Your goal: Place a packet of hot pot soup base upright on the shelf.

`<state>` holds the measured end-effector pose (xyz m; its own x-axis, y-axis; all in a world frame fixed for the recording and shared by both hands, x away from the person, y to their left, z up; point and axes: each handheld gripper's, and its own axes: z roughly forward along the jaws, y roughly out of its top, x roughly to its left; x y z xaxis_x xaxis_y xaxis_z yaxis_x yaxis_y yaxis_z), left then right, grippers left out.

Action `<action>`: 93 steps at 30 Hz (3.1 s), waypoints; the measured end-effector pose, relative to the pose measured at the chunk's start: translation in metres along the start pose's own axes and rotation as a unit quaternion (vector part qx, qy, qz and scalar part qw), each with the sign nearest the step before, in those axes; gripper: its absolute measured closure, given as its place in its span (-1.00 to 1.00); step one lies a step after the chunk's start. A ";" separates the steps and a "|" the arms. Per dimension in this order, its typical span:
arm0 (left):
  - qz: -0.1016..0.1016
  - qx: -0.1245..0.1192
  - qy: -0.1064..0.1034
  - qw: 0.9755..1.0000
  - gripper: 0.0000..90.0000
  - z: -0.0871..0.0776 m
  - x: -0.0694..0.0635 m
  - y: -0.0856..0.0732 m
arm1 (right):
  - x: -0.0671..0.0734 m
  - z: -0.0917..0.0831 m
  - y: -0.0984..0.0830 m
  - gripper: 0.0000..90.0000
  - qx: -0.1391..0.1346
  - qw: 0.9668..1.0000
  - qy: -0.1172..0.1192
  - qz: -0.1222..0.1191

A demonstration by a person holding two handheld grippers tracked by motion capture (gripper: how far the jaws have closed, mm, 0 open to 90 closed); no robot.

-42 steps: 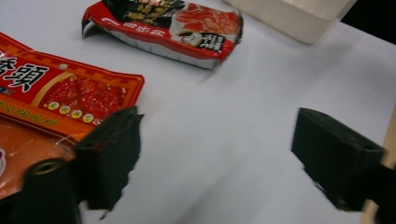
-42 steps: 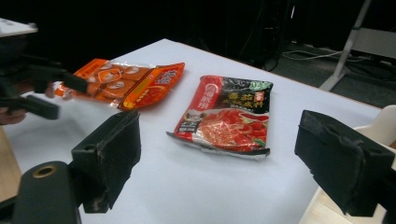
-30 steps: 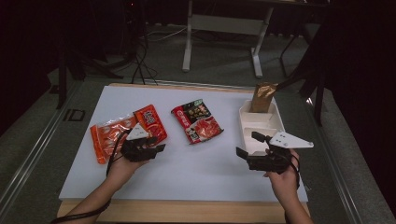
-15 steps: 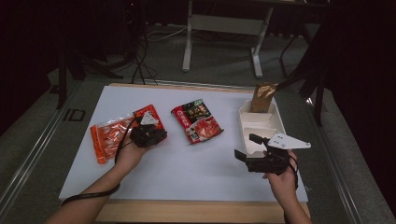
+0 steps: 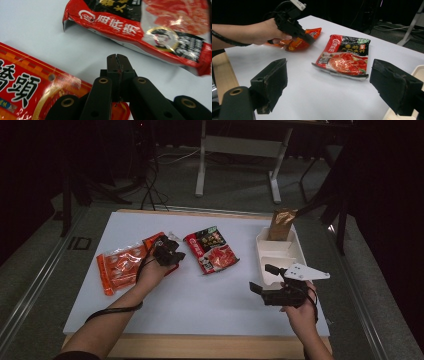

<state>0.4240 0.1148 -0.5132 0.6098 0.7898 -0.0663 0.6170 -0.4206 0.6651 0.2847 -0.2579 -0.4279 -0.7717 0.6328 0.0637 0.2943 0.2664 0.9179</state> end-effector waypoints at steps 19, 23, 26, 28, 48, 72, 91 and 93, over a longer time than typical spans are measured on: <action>0.014 0.053 0.007 0.998 0.99 0.048 -0.007 0.028 | -0.002 -0.005 -0.002 -0.68 0.001 1.000 -0.002 -0.001; 0.020 0.059 0.013 0.998 0.99 0.052 -0.006 0.034 | -0.003 -0.004 -0.003 -0.68 0.002 1.000 0.001 0.003; 0.021 0.062 0.015 0.998 0.99 0.055 -0.005 0.039 | -0.003 -0.002 -0.004 -0.68 0.004 1.000 0.003 0.002; 0.014 0.060 0.012 0.998 0.99 0.057 -0.004 0.041 | -0.003 -0.001 -0.005 -0.68 0.006 1.000 0.004 0.003; 0.012 0.060 0.009 0.998 0.99 0.077 0.000 0.055 | 0.000 0.004 -0.008 -0.68 0.014 1.000 0.007 -0.003; -0.055 0.004 0.003 0.998 0.35 0.069 0.017 0.078 | 0.001 0.010 -0.012 -0.68 0.031 0.999 0.007 -0.016; -0.090 0.005 0.018 0.996 0.27 0.107 0.025 0.093 | -0.001 0.011 -0.015 -0.68 0.036 0.999 0.010 -0.014; -0.094 0.007 0.016 0.995 0.27 0.109 0.025 0.095 | -0.001 0.012 -0.015 -0.68 0.036 0.999 0.010 -0.016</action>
<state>0.5524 0.0456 -0.5328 0.4671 0.8689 -0.1638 0.7258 -0.2709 0.6323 0.2874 -0.2541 -0.4464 -0.7919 0.6090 0.0441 0.3095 0.3382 0.8887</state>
